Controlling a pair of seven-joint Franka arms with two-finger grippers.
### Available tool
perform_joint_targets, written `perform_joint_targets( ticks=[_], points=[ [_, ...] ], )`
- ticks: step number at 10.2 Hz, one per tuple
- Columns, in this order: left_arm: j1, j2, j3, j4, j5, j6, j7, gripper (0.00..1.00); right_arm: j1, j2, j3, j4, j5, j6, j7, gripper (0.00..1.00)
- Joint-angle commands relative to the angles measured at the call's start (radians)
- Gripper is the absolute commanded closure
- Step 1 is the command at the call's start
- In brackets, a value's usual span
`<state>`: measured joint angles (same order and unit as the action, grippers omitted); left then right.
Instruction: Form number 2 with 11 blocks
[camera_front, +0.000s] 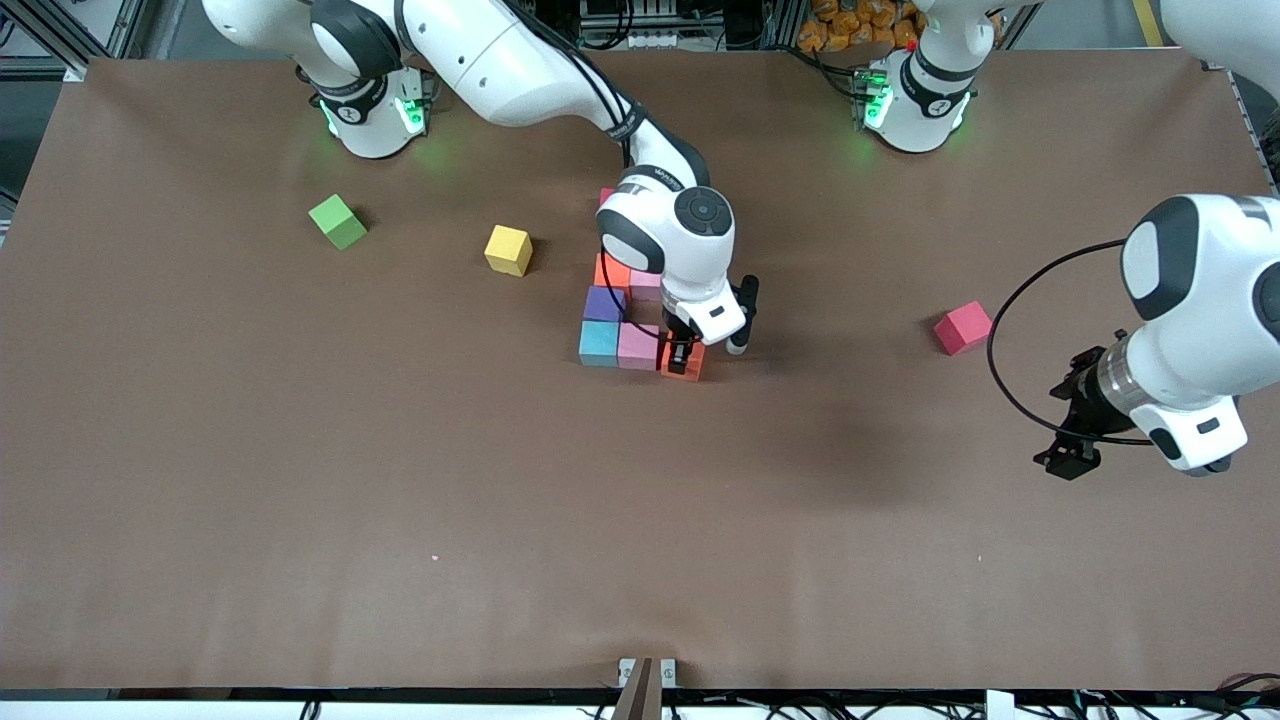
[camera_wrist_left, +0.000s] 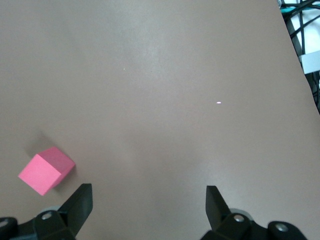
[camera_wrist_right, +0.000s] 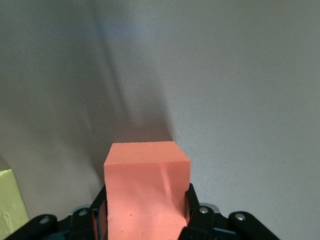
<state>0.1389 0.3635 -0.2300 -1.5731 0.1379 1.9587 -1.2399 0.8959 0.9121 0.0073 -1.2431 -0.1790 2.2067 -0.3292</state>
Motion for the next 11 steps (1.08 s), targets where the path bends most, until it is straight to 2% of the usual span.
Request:
perform_joint_targets(
  ticks=[1, 3, 4, 5, 8, 9, 11],
  points=[
    [0.002, -0.055, -0.002, -0.004, 0.006, -0.081, 0.133, 0.00, -0.006, -0.064, 0.003, -0.085, -0.007, -0.011, -0.014, 0.39],
    [0.004, -0.083, -0.002, -0.008, 0.006, -0.122, 0.261, 0.00, -0.005, -0.067, 0.005, -0.088, -0.007, -0.021, -0.024, 0.38],
    [0.007, -0.101, -0.002, -0.010, 0.006, -0.142, 0.348, 0.00, -0.003, -0.067, 0.005, -0.088, -0.005, -0.021, -0.013, 0.16],
    [-0.001, -0.116, 0.000, -0.012, 0.005, -0.164, 0.441, 0.00, -0.003, -0.067, 0.005, -0.088, -0.005, -0.021, -0.017, 0.00],
    [0.004, -0.152, 0.023, -0.005, 0.005, -0.172, 0.727, 0.00, -0.003, -0.087, 0.005, -0.085, 0.003, -0.021, -0.013, 0.00],
    [0.004, -0.158, 0.041, 0.004, 0.008, -0.170, 0.750, 0.00, 0.000, -0.105, 0.007, -0.088, 0.004, -0.022, -0.013, 0.00],
    [0.039, -0.159, 0.034, 0.019, 0.006, -0.173, 0.786, 0.00, 0.003, -0.183, 0.010, -0.128, 0.006, -0.059, 0.019, 0.00]
  ],
)
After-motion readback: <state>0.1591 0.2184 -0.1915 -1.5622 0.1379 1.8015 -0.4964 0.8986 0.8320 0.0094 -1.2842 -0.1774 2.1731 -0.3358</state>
